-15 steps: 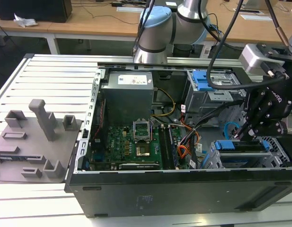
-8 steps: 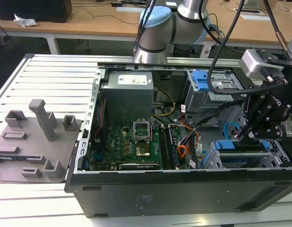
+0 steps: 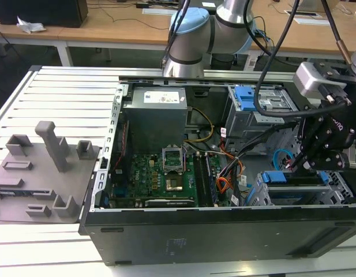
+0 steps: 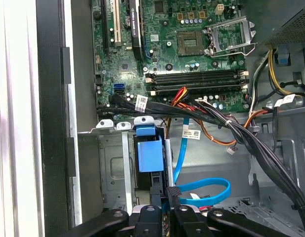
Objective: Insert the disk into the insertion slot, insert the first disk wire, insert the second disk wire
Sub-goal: 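Insert the second disk wire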
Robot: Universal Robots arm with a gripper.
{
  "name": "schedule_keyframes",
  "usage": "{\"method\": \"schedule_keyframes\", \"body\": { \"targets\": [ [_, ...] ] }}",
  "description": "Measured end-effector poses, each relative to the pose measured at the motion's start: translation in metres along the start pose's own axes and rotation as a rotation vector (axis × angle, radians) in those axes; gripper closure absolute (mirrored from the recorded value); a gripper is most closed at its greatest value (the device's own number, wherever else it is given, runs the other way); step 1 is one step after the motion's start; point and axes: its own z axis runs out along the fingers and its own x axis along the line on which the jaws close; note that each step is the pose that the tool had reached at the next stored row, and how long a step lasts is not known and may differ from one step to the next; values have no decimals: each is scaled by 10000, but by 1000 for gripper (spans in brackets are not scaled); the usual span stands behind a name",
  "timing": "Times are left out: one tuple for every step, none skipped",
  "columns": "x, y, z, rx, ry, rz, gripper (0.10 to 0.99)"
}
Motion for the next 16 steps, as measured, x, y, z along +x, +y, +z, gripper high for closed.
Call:
{"method": "schedule_keyframes", "body": {
  "targets": [
    [0, -1, 6, -1, -5, 0, 922],
    [0, -2, 13, -1, -4, -2, 922],
    [0, -2, 15, -1, -6, -2, 922],
    [0, -3, 17, -2, -10, -3, 922],
    [3, -4, 28, -2, -19, -4, 922],
    [8, -6, 38, -2, -24, -5, 922],
    [9, -6, 42, -2, -25, -5, 922],
    [10, -7, 46, -2, -24, -5, 922],
    [10, -6, 49, -3, -21, -4, 922],
    [11, -7, 51, -3, -25, -4, 922],
    [10, -7, 54, -3, -30, -4, 914],
    [10, -7, 54, -3, -30, -4, 847],
    [11, -4, 26, -3, -32, -4, 847],
    [12, -1, -13, -3, -27, -4, 847],
    [12, 3, -57, -3, -29, -4, 847],
    [12, 5, -83, -3, -28, -4, 847]
  ]
}}
